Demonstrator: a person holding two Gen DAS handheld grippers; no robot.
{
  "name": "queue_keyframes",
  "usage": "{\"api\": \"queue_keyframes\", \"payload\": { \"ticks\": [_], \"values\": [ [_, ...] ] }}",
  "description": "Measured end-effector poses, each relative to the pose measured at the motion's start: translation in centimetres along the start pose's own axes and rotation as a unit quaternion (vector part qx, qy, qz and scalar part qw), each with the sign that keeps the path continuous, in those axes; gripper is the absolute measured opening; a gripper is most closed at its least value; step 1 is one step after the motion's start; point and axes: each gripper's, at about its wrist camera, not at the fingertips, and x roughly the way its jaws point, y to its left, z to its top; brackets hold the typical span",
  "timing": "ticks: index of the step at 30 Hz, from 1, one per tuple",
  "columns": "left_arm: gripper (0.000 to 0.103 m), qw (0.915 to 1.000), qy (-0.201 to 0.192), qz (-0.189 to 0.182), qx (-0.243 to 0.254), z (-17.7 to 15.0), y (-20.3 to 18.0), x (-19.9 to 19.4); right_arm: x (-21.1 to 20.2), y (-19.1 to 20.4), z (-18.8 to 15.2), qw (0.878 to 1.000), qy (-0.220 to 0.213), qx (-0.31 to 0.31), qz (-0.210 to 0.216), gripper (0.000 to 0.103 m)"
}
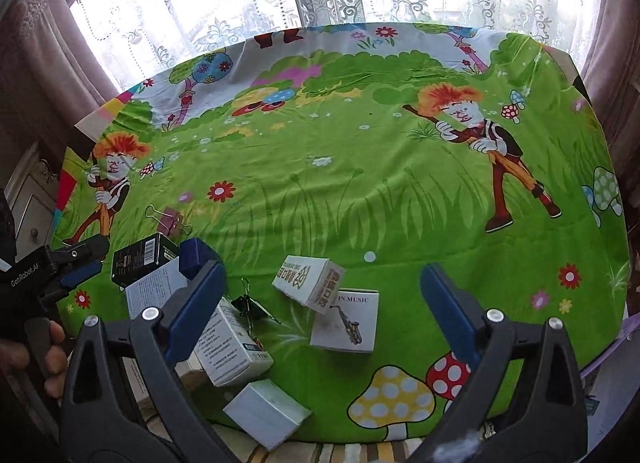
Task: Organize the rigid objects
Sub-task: 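Grasp the black barcode box with the left tool while the right tool grasps the small white-yellow box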
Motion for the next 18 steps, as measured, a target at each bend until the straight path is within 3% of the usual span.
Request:
{"api": "queue_keyframes", "payload": {
  "ticks": [5,9,13,18],
  "values": [
    [0.081,0.9999,-0.007,-0.005,0.007,-0.2,-0.1,0.1,1.5,-0.5,0.2,0.999,0.019,-0.005,0.036,0.095],
    [0.081,0.9999,-0.005,-0.011,-0.003,-0.3,0.4,0.6,2.5,-0.8,0.2,0.998,0.035,-0.001,0.061,0.078],
    [0.081,0.9999,0.000,-0.003,-0.010,-0.2,1.0,1.3,3.1,-0.5,0.1,0.997,0.043,-0.007,0.069,0.070],
    [0.081,0.9999,0.007,0.008,-0.011,-0.3,0.9,2.2,3.5,0.1,-0.1,0.996,0.050,-0.023,0.070,0.044]
  ]
}}
